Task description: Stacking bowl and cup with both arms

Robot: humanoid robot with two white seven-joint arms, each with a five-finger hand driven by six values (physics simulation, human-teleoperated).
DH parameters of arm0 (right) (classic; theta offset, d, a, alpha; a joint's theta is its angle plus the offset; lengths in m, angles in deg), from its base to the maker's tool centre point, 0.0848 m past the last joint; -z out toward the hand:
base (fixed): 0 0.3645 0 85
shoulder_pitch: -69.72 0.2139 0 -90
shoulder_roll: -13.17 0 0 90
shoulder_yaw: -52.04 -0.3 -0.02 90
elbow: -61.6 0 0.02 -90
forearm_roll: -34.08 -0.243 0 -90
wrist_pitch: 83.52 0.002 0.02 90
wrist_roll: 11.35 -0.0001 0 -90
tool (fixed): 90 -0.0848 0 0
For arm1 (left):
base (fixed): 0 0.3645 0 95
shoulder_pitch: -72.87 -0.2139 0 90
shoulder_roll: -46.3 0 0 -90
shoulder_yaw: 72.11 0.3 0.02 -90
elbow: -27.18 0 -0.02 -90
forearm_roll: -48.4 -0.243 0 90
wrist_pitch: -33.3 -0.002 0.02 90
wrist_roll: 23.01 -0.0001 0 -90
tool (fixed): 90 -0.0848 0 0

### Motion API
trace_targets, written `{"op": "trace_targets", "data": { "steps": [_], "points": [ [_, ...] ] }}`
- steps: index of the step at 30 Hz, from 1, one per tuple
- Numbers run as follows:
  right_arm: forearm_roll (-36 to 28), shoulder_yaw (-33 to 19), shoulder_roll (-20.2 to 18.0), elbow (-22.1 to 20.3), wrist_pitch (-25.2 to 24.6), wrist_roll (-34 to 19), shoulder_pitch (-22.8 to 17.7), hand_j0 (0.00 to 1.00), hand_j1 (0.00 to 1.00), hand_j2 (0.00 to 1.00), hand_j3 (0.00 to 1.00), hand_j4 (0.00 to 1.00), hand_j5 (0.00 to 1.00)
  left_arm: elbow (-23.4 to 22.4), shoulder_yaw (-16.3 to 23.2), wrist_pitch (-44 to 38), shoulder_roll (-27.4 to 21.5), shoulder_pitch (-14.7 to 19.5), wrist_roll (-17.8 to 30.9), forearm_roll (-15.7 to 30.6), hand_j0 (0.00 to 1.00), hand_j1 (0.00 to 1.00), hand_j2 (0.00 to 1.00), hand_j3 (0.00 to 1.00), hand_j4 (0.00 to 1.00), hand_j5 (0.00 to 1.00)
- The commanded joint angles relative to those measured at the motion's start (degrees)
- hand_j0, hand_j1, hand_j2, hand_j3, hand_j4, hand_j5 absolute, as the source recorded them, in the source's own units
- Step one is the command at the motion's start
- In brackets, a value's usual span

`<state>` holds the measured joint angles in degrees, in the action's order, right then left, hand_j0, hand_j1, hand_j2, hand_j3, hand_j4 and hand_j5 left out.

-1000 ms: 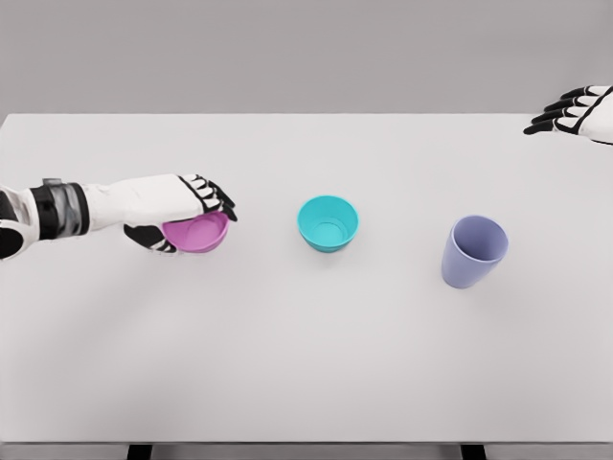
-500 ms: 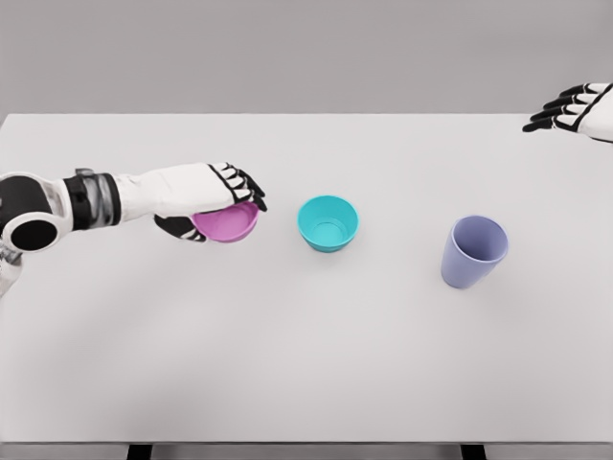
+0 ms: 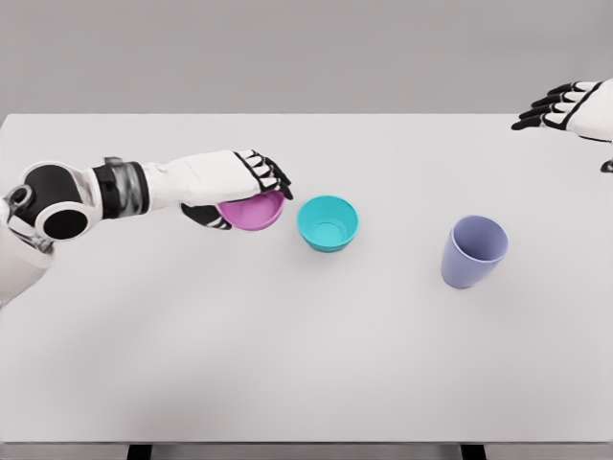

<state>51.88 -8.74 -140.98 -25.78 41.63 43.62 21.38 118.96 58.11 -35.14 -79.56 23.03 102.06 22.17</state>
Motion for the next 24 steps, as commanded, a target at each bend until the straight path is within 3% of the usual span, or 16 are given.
{"op": "trace_targets", "data": {
  "steps": [1,24],
  "points": [
    [-0.22,-0.04,1.48,-0.07,-0.15,0.03,0.0,1.0,1.0,1.0,1.0,1.0,1.0,-0.72,0.04,-0.12,1.31,0.0,-0.06,-0.14,0.63,0.63,0.63,0.63,0.63,0.63],
    [-0.22,-0.04,2.36,-0.07,-0.15,0.03,0.53,1.0,1.0,1.0,1.0,1.0,1.0,-5.2,4.7,-0.12,10.1,5.1,-0.06,-4.27,0.63,0.63,0.63,0.63,0.63,0.63]
  ]
}}
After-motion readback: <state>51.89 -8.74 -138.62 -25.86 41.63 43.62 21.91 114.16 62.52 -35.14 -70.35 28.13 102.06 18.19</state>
